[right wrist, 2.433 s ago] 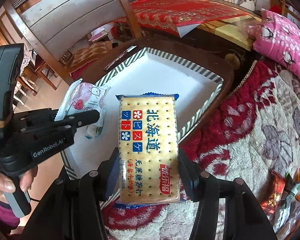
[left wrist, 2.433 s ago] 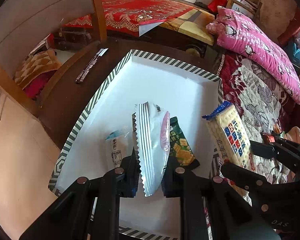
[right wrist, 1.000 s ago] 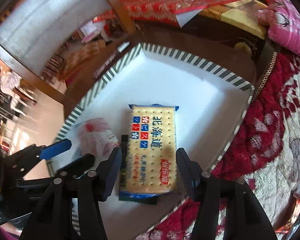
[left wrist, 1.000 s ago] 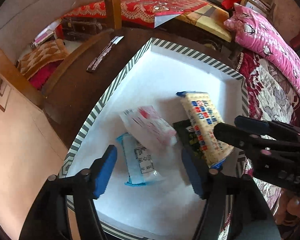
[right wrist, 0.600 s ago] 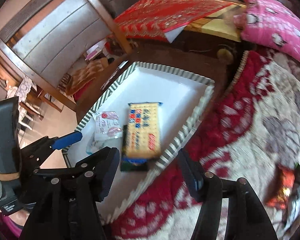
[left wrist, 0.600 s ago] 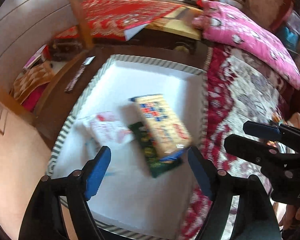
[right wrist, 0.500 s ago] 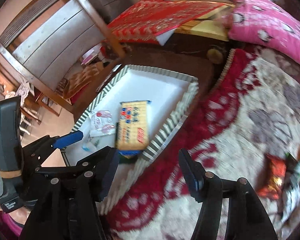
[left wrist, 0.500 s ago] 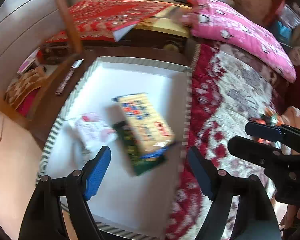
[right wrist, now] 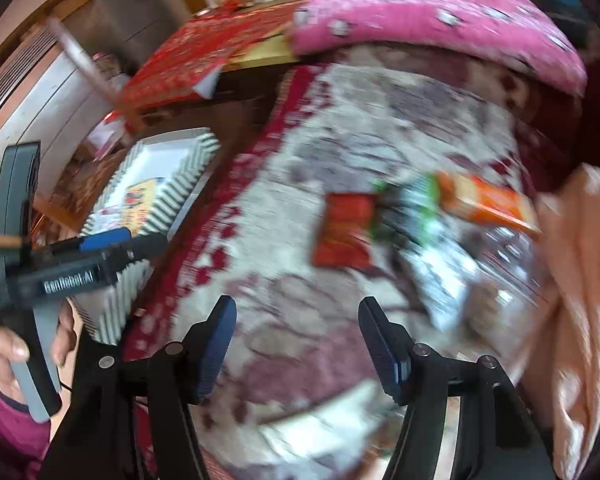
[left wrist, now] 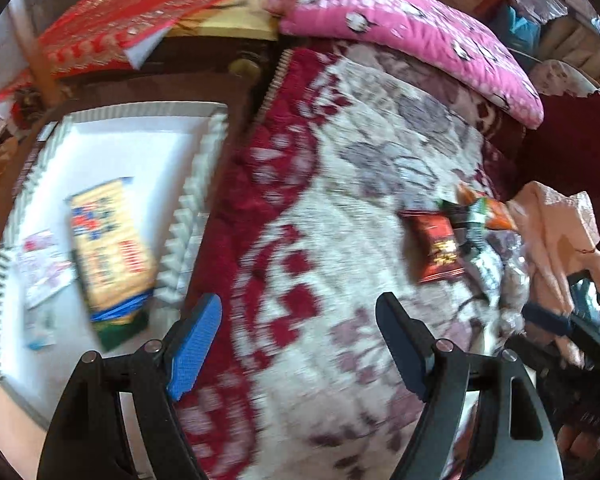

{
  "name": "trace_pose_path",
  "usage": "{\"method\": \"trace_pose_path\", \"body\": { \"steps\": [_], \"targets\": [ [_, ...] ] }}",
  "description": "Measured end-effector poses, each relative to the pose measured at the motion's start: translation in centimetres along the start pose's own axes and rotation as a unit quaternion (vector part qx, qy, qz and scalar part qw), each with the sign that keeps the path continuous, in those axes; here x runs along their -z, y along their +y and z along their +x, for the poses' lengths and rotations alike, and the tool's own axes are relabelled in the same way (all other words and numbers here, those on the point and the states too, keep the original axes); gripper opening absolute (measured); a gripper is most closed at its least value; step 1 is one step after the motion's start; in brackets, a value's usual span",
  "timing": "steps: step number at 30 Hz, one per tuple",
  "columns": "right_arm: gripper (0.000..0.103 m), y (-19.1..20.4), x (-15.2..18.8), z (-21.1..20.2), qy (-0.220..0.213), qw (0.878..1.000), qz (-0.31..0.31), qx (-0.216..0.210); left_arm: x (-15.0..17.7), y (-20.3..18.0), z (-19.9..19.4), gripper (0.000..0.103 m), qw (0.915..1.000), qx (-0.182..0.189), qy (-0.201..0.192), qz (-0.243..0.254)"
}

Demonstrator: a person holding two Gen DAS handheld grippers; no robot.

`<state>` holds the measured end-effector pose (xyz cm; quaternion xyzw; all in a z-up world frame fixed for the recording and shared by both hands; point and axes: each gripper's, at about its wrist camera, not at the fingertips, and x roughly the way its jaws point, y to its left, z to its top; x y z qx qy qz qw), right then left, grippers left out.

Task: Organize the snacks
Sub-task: 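Move both tools back over the snack pile on the blanket, then grasp the red rose-print packet with the left gripper while the right grasps a green-black packet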

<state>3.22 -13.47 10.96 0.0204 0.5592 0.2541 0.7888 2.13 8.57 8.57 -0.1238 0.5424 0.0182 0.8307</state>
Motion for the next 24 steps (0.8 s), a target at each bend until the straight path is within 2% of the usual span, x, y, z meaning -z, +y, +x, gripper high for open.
{"method": "trace_pose_path", "body": {
  "steps": [6,11,16,20,21,22,23,24],
  "targets": [
    [0.069,-3.9,1.7,-0.6,0.001,0.999,0.036,0.002,-1.7,-5.5,3.9,0.079,0.9991,0.019,0.029,0.023],
    [0.069,-5.3,2.2,-0.5,0.001,0.999,0.047,-0.003,-3.1,-9.0,7.3,0.079,0.9977,0.029,0.054,0.030],
    [0.069,-6.7,1.7,-0.4,-0.003,0.998,0.059,-0.006,-4.0,-11.0,10.2,0.079,0.9962,0.026,0.077,0.031],
    [0.069,-7.3,0.8,-0.2,-0.007,0.998,0.063,-0.007,-4.3,-11.4,11.3,0.078,0.9963,0.020,0.077,0.033],
    [0.070,-7.3,0.4,-0.1,-0.008,0.998,0.062,-0.004,-4.3,-11.4,11.4,0.072,0.9964,0.017,0.075,0.035],
    [0.070,-7.3,0.0,0.0,-0.009,0.998,0.059,-0.001,-4.3,-11.4,11.3,0.060,0.9965,0.013,0.072,0.040],
    [0.070,-7.2,-0.5,0.2,-0.012,0.998,0.056,0.001,-4.3,-11.3,11.1,0.053,0.9965,0.005,0.066,0.050],
    [0.070,-7.2,-1.0,0.3,-0.016,0.998,0.054,0.001,-4.3,-11.3,11.0,0.033,0.9963,0.000,0.063,0.058]
  ]
}}
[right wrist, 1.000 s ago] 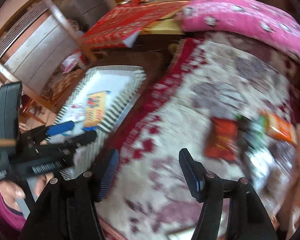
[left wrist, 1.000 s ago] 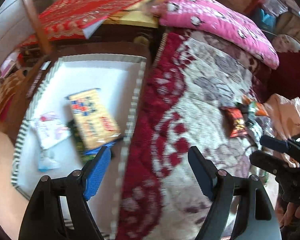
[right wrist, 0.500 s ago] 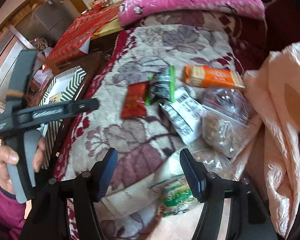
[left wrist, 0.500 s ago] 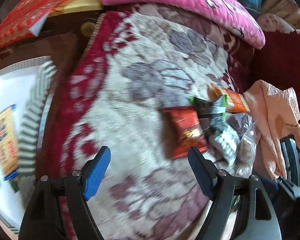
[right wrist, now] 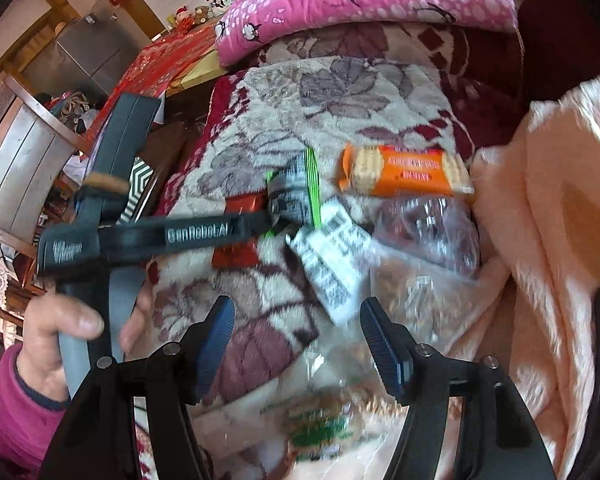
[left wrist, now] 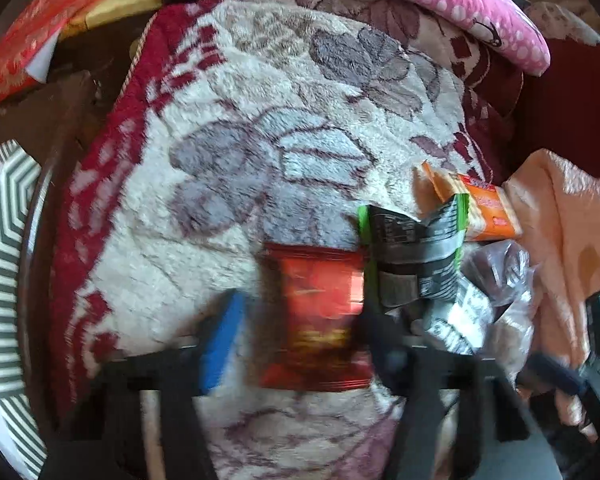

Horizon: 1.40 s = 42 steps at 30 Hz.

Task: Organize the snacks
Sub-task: 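Grasp the red rose-print packet with the left gripper while the right grasps a green-black packet, then carry the red packet and green-black packet over the white tray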

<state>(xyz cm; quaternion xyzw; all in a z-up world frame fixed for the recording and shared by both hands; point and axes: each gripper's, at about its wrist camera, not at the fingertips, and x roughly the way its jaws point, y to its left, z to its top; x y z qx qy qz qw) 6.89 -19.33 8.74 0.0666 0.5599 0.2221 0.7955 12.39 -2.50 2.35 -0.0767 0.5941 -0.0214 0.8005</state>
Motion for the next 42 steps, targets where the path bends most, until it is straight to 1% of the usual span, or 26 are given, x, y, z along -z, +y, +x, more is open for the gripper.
{"method": "trace_pose_path", "body": {
  "steps": [1,3,5,10,12,13,14,15,16,18,20,24,27,31,34,36,42],
  "targets": [
    [0.070,0.2,-0.6,0.3,-0.006,1.000,-0.002,-0.002,0.1,0.2,-0.2,0.032,1.0000,-0.004,-0.002,0.006],
    [0.070,0.6,-1.8,1.1,-0.014,1.000,-0.007,0.003,0.3,1.2,-0.6,0.032,0.9999,0.011,0.000,-0.001],
    [0.070,1.2,-2.8,2.1,-0.019,0.999,-0.020,0.016,0.8,2.3,-1.1,0.032,1.0000,0.007,0.000,-0.005],
    [0.070,1.8,-5.4,6.1,-0.005,0.998,-0.026,0.050,2.3,4.7,-2.9,0.032,0.9999,0.003,-0.005,-0.015],
    [0.069,1.5,-6.1,7.6,0.005,0.998,-0.022,0.051,3.0,5.3,-3.5,0.032,0.9999,-0.005,-0.008,-0.012],
    [0.069,1.3,-6.2,8.2,0.009,0.999,-0.020,0.045,3.3,5.6,-3.8,0.032,0.9999,-0.008,-0.009,-0.011],
    [0.065,1.2,-6.3,8.6,0.010,0.999,-0.020,0.037,3.6,5.8,-4.0,0.032,0.9999,-0.010,-0.010,-0.010],
    [0.042,1.2,-6.3,8.8,0.012,0.999,-0.023,0.037,3.8,6.1,-4.2,0.032,0.9998,-0.010,-0.010,-0.010],
    [0.036,1.2,-6.1,8.8,0.014,0.999,-0.026,0.035,4.0,6.3,-4.4,0.032,0.9998,-0.010,-0.010,-0.011],
    [0.034,1.5,-5.7,8.3,0.017,0.999,-0.035,0.029,4.5,6.8,-4.7,0.032,0.9997,-0.012,-0.012,-0.015],
    [0.034,2.1,-5.1,7.7,0.015,0.998,-0.046,0.033,4.7,7.0,-5.0,0.032,0.9996,-0.016,-0.016,-0.017],
    [0.034,3.2,-4.2,6.0,0.003,0.998,-0.052,0.026,5.3,7.5,-5.7,0.032,0.9994,-0.015,-0.021,-0.024],
    [0.034,4.3,-3.3,5.0,-0.003,0.998,-0.056,0.017,5.8,7.6,-6.5,0.032,0.9990,-0.024,-0.029,-0.024],
    [0.034,5.6,-2.1,4.4,-0.002,0.998,-0.062,0.012,6.5,7.8,-7.6,0.032,0.9985,-0.027,-0.040,-0.024],
    [0.034,6.6,-1.3,3.8,-0.015,0.997,-0.068,0.011,6.9,7.8,-8.4,0.032,0.9980,-0.032,-0.049,-0.023],
    [0.034,7.1,-0.8,3.5,-0.016,0.998,-0.068,0.007,7.1,7.9,-9.0,0.032,0.9977,-0.034,-0.055,-0.023],
    [0.035,8.7,0.0,2.8,-0.017,0.997,-0.077,-0.002,7.6,8.5,-10.1,0.032,0.9968,-0.038,-0.064,-0.027]
  ]
}}
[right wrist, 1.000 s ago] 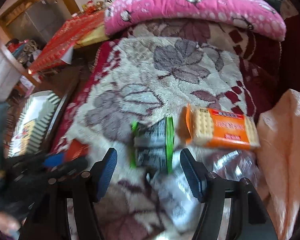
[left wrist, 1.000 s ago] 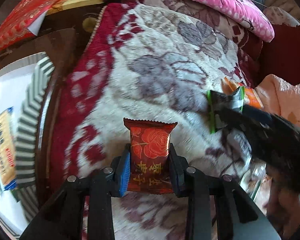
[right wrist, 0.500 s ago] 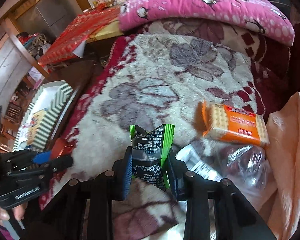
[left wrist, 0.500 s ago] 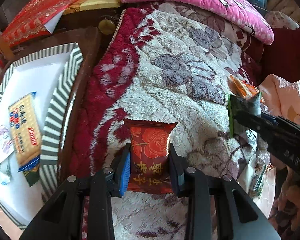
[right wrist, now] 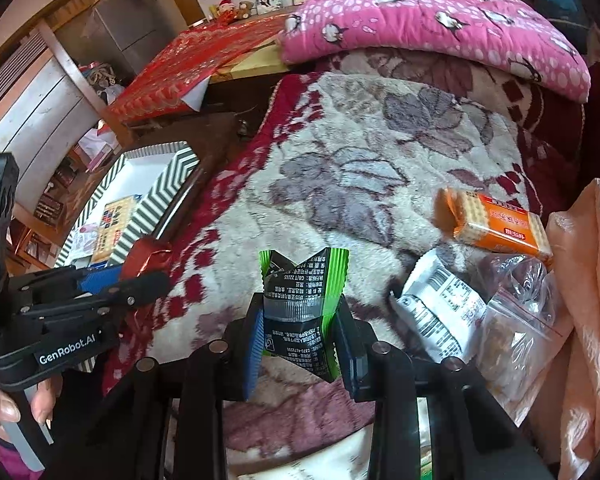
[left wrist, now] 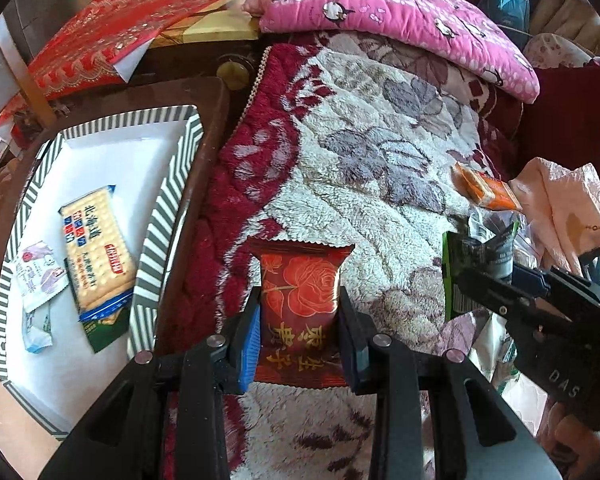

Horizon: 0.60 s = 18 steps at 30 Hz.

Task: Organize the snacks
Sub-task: 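Carry the red packet and green-black packet over the white tray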

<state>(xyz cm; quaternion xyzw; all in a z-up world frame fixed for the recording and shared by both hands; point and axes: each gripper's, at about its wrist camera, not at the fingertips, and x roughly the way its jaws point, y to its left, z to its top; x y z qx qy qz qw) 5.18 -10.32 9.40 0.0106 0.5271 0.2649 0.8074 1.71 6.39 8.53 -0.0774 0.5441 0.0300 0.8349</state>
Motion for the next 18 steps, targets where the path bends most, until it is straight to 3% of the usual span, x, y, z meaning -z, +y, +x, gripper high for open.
{"method": "trace_pose_path", "body": {
  "steps": [18],
  "targets": [
    [0.037,3.9,0.5,-1.0,-0.004,0.999,-0.028,-0.020,0.8,2.2,-1.5,0.032,0.9997,-0.005,-0.009,-0.021]
  ]
}}
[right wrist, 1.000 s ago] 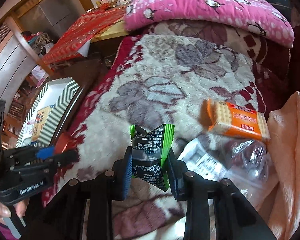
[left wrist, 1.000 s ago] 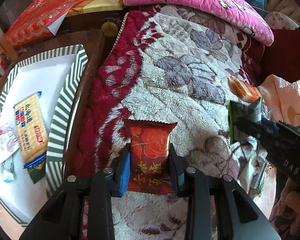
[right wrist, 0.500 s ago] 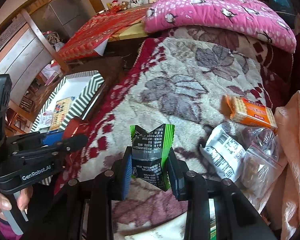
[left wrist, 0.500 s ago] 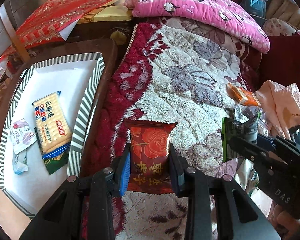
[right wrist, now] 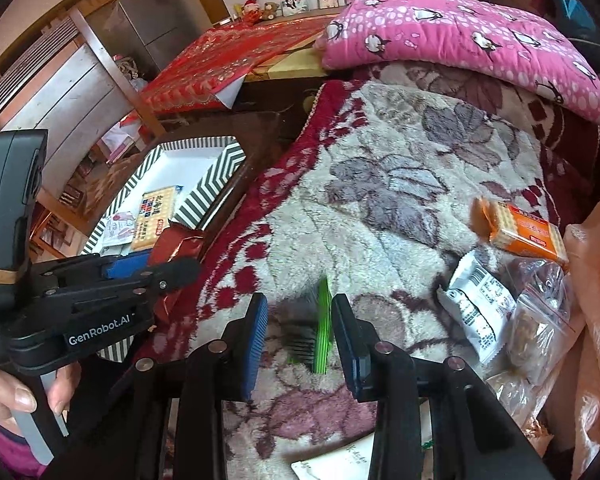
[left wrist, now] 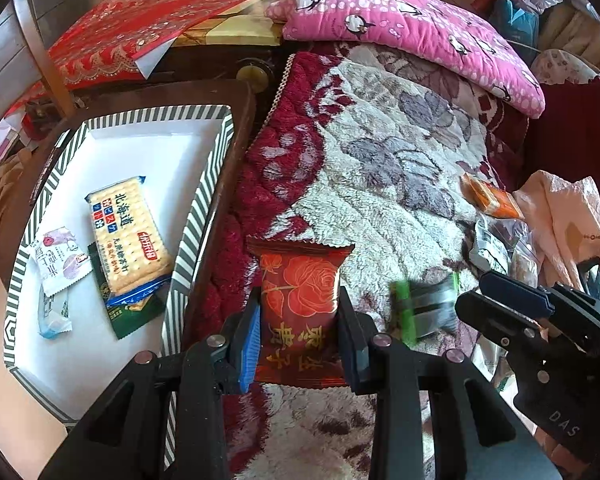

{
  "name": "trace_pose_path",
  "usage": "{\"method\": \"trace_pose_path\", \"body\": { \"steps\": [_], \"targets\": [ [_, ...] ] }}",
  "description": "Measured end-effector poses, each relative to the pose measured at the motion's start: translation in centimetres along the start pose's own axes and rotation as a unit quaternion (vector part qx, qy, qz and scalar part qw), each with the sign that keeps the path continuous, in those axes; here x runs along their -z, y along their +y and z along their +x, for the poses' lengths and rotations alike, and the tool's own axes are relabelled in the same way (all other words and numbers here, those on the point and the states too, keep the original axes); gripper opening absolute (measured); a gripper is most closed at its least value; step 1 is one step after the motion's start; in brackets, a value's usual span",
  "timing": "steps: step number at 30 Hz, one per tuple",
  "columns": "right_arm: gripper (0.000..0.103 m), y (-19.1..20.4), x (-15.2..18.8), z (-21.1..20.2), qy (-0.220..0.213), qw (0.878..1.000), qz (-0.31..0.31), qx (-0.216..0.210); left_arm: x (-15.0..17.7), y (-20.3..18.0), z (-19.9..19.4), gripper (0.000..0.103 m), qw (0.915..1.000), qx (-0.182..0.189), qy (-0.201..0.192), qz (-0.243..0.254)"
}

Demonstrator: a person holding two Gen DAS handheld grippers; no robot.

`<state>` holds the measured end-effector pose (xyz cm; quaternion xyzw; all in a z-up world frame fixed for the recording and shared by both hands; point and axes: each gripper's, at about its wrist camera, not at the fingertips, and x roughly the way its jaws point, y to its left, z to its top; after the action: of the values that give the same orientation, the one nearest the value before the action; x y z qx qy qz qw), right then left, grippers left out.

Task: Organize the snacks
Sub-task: 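Carry the red packet and green-black packet over the white tray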

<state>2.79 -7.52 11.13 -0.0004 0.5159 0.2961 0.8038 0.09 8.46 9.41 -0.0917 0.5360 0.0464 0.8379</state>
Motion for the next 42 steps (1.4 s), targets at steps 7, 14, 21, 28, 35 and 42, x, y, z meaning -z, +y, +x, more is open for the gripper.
{"method": "trace_pose_path", "body": {
  "steps": [7,14,21,28,35,42],
  "targets": [
    [0.053,-1.1,0.3,0.2,0.004,1.000,0.009,0.028,0.3,0.7,0.0,0.032,1.0000,0.001,0.002,-0.006],
    [0.070,-2.6,1.7,2.3,0.038,0.998,0.029,0.030,0.5,0.4,0.7,0.032,0.9999,0.004,0.013,-0.005],
    [0.069,-3.7,2.3,5.5,0.060,0.997,0.051,0.024,0.8,0.5,1.0,0.032,0.9998,0.000,0.020,-0.003],
    [0.046,-3.4,2.4,5.0,0.056,0.998,0.032,0.022,0.9,0.4,1.3,0.032,0.9997,0.002,0.023,-0.002],
    [0.043,-1.8,1.7,3.7,0.044,0.999,0.005,0.021,0.8,0.7,0.5,0.032,0.9999,0.004,0.015,-0.004],
    [0.043,0.5,0.1,3.0,0.033,0.999,-0.019,0.011,0.7,2.4,-0.6,0.032,0.9998,-0.003,0.005,-0.018]
  ]
}}
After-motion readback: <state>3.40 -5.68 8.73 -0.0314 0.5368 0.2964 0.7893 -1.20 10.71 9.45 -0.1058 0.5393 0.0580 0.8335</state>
